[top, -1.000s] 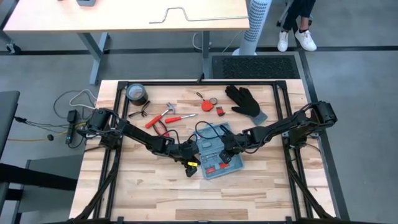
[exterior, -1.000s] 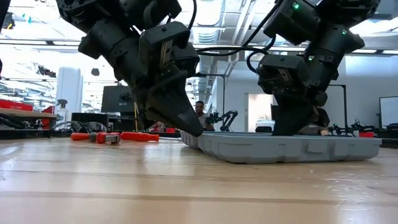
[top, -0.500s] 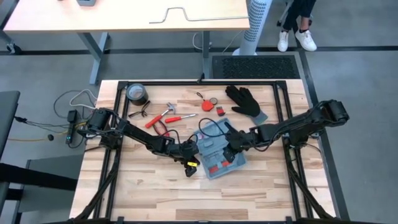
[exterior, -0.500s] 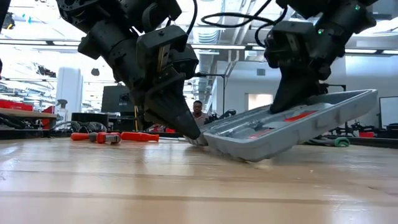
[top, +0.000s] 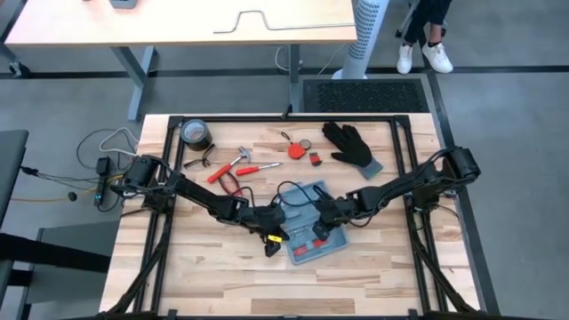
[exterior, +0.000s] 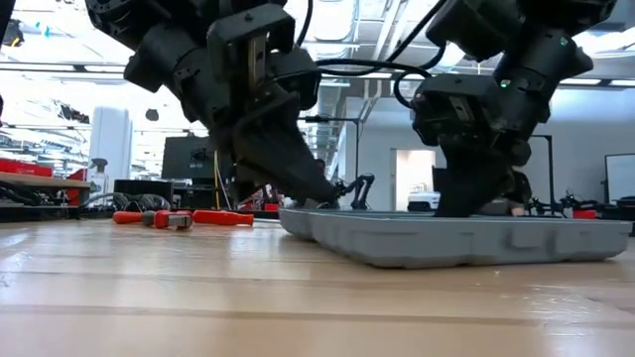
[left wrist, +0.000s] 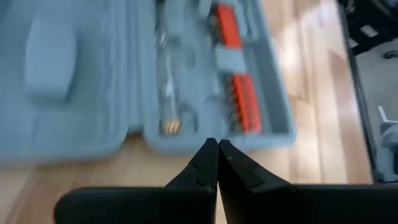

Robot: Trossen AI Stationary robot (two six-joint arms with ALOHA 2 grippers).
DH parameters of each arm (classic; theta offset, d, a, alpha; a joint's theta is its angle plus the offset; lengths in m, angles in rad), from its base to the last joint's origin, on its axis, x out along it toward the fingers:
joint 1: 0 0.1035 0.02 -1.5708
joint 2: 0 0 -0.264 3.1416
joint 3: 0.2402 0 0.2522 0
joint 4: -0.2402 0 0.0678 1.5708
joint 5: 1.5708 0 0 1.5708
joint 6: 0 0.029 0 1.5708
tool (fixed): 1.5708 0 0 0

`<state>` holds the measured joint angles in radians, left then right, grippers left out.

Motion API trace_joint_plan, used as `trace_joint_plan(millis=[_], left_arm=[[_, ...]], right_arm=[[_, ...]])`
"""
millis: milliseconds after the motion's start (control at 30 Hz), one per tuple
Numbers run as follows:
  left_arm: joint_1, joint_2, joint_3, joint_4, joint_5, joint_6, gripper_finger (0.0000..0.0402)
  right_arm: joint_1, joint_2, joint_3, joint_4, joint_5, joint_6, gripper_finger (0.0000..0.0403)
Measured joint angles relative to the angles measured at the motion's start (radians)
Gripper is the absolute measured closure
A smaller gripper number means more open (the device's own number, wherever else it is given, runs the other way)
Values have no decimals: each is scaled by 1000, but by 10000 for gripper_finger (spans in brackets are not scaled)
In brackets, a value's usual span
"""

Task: Prefit tool cases
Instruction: Remove the transparent screwdriver from the gray prefit tool case

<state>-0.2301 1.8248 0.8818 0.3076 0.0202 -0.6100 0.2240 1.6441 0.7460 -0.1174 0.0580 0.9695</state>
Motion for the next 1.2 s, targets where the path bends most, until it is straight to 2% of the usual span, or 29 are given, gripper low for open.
trace_joint_plan(millis=[233, 467, 667, 1000, 1200], left_arm=[[-11, 22, 0, 49, -101, 1, 401], [-5, 110, 6, 53, -85, -53, 401], [-5, 116, 8, 0, -87, -51, 401], [-4, 120, 3, 10, -93, -57, 401], [-5, 120, 2, 9, -84, -57, 401]], right_arm=[[1, 29, -3, 97, -18, 18, 403], [-10, 21, -4, 72, -22, 17, 403], [11, 1, -2, -17, -4, 16, 403], [33, -117, -9, -273, 115, 19, 403], [33, -146, -9, -226, 123, -35, 403]])
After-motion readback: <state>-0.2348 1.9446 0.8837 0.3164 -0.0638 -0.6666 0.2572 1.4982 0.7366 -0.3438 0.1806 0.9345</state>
